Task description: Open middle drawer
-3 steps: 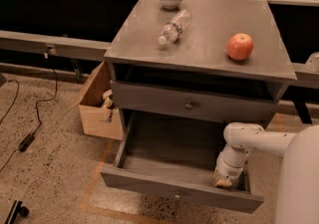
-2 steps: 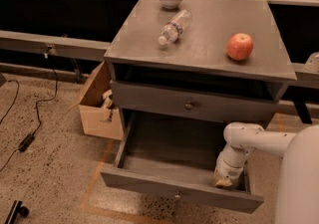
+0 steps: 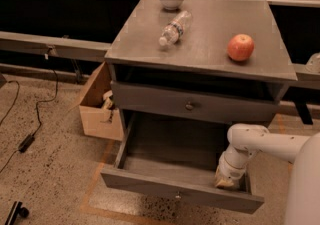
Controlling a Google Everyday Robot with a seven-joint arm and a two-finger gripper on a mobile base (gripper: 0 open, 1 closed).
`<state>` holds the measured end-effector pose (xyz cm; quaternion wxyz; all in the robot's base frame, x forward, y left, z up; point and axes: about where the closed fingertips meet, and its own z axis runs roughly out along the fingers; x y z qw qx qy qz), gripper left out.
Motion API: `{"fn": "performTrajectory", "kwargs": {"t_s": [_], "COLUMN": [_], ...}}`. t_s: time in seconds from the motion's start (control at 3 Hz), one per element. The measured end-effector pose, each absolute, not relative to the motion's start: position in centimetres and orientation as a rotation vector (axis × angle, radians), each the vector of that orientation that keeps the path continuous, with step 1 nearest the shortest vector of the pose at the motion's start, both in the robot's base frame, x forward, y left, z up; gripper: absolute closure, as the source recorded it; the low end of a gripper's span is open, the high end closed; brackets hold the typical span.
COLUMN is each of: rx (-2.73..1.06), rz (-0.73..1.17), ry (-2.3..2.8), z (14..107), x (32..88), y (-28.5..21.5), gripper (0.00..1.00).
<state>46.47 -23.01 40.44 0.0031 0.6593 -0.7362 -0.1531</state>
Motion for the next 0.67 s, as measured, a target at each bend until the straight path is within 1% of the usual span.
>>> {"fn": "performTrajectory", "kwargs": {"t_s": [0.33,0.67], "rx": [2.108,2.108], "rz": [-0.433,-0.433], "ry": [-2.351,-2.351], "z": [41.20,41.20], "x": [46.52,46.52], "y": [-22.77,-22.77], "gripper": [1.00,1.00]}}
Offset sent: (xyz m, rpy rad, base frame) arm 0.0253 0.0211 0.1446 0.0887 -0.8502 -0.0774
